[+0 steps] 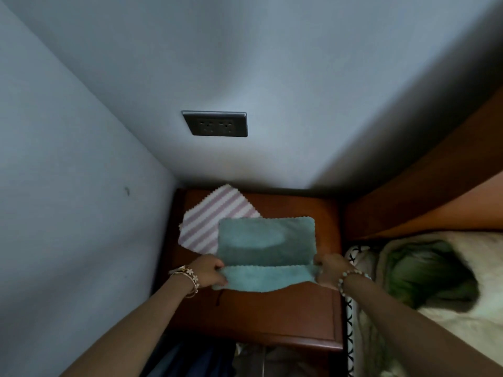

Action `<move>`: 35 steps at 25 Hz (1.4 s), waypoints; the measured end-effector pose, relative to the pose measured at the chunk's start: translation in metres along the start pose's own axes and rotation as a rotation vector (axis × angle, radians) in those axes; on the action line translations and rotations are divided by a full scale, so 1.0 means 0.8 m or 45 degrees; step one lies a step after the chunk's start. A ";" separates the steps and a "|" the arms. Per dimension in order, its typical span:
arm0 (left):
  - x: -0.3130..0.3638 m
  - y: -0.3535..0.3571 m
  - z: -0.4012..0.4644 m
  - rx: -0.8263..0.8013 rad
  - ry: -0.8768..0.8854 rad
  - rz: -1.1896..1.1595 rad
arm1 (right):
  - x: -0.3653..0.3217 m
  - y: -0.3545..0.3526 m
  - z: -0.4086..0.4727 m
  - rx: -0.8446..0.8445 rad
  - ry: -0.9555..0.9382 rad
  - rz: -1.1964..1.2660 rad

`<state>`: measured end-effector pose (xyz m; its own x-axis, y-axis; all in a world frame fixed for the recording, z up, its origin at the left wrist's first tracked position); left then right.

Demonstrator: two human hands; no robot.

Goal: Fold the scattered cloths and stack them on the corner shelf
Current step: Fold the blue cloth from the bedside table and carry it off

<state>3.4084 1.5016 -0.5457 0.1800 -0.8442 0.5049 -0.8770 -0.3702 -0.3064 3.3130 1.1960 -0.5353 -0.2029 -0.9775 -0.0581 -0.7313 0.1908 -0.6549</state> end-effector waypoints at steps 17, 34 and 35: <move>-0.004 -0.037 0.071 0.592 -0.163 -1.271 | 0.056 0.060 0.140 0.028 0.619 2.105; -0.013 -0.041 0.118 0.745 -0.159 -0.676 | 0.045 0.010 0.138 0.323 0.739 1.767; -0.009 -0.040 0.116 0.770 -0.150 -0.634 | 0.043 0.006 0.137 0.341 0.727 1.708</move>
<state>3.4764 1.4833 -0.6147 0.5632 -0.5471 0.6192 -0.2928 -0.8329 -0.4696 3.3738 1.1530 -0.6228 -0.8825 0.0896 -0.4618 0.3305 0.8166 -0.4732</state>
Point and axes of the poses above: each hand's wrist, its own z-axis towards the middle knuckle, its own y-axis out of the palm, x = y × z, the point moved 4 cm from there along z, towards the middle knuckle, and after that the axes turned 12 degrees about -z, right-handed, at the moved point
